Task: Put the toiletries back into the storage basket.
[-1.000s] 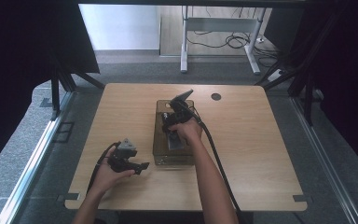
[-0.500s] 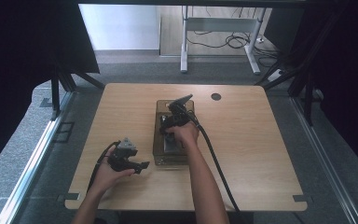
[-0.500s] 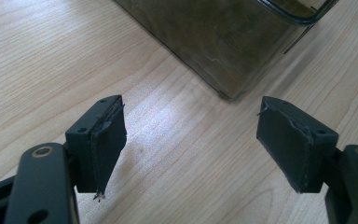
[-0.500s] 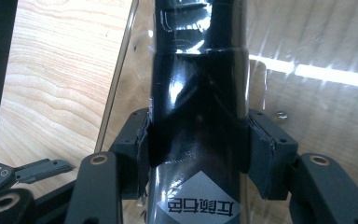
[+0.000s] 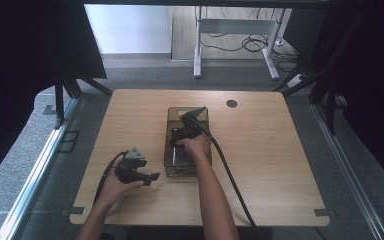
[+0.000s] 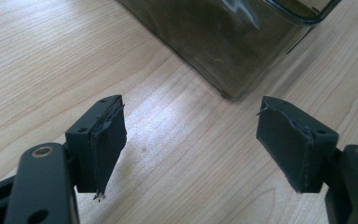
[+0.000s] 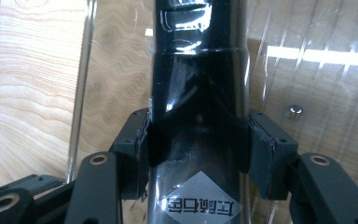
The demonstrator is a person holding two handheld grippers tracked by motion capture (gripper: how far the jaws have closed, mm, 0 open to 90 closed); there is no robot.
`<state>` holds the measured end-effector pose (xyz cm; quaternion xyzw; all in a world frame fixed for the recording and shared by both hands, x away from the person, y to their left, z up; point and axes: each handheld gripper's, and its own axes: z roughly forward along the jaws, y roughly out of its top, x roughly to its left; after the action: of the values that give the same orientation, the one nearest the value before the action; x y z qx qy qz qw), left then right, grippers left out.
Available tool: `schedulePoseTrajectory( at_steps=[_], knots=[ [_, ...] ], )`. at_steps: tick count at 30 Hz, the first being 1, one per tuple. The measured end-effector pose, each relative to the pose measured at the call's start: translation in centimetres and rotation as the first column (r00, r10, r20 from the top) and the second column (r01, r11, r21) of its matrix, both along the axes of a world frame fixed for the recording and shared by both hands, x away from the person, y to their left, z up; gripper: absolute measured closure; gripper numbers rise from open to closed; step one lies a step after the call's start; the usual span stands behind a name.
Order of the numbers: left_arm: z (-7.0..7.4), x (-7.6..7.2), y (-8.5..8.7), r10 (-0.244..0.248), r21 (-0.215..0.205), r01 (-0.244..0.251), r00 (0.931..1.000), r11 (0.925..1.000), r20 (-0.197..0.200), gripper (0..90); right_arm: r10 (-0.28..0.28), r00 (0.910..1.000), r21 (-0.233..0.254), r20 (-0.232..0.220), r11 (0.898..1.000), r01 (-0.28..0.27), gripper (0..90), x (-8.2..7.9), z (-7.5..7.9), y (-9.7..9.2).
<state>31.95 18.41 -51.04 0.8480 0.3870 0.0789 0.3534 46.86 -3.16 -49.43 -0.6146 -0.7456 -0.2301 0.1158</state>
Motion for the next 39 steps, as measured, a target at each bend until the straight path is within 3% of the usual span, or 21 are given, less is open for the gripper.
schedulePoseTrajectory(
  at_steps=[12, 13, 26, 30, 39],
  knots=[
    [-0.1, 0.0, -0.2, -0.005, 0.005, 0.005, 1.0, 1.0, -0.001, 24.4, 0.004, 0.9996, 0.004, -0.029, 1.0, -0.003, 46.1, -0.3, -0.9, 0.1],
    [-0.1, 0.0, -0.1, -0.004, 0.006, 0.004, 1.0, 1.0, -0.001, 24.3, 0.004, 0.9993, 0.025, -0.038, 1.0, -0.003, 46.1, -0.3, -1.0, 0.1],
    [-0.1, 0.0, -0.2, -0.006, 0.01, 0.006, 1.0, 0.9999, -0.003, 24.3, -0.014, 0.9994, 0.007, -0.033, 1.0, 0.014, 44.2, -0.6, -1.2, 0.4],
    [-0.1, 0.0, -0.2, -0.005, 0.014, 0.005, 1.0, 0.9999, -0.004, 24.3, -0.017, 0.9995, 0.001, -0.026, 1.0, 0.017, 41.5, -0.7, -1.0, 0.1],
    [-0.3, 0.1, -0.3, -0.008, 0.014, 0.008, 1.0, 0.9999, -0.003, 24.4, 0.032, 0.999, -0.002, 0.031, 0.999, -0.032, 40.6, -1.3, 1.6, -1.0]
  ],
)
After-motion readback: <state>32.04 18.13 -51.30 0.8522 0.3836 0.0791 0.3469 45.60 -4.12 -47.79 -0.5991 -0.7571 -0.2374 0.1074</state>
